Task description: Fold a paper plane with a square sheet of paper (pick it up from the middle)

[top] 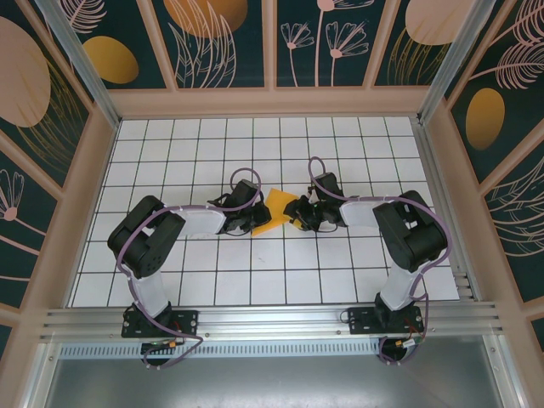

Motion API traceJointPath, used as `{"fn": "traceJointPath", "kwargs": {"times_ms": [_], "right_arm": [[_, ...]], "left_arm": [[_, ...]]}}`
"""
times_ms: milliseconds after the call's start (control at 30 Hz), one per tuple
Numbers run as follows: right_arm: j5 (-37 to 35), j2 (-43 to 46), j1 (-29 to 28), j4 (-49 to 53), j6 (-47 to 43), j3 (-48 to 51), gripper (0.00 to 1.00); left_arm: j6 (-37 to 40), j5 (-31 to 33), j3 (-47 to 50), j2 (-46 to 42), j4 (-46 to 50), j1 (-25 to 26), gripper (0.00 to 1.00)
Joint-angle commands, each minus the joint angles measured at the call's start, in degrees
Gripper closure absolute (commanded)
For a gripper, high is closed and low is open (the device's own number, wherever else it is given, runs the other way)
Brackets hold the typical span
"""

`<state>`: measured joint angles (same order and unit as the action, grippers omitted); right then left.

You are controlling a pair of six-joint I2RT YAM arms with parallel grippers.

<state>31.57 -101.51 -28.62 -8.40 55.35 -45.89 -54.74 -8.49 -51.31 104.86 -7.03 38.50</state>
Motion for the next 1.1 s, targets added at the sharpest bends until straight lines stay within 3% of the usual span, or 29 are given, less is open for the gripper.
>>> {"fn": "traceJointPath", "kwargs": {"times_ms": [0, 633, 1067], "right_arm": [[1.37, -0.65, -0.3, -1.15, 1.33, -0.57, 0.64], [5.08, -2.16, -0.81, -6.36, 3.97, 0.34, 0.69], [5.34, -4.13, -1.09, -9.12, 4.51, 0.22, 0.79]], "left_arm": [[-0.78, 0.04, 0.68, 0.61, 0.08, -0.54, 0.84], [-1.29, -0.73, 1.24, 0.59, -0.96, -0.73, 0.83], [-1.58, -1.35, 0.99, -1.43, -1.67, -0.95, 0.83]]}}
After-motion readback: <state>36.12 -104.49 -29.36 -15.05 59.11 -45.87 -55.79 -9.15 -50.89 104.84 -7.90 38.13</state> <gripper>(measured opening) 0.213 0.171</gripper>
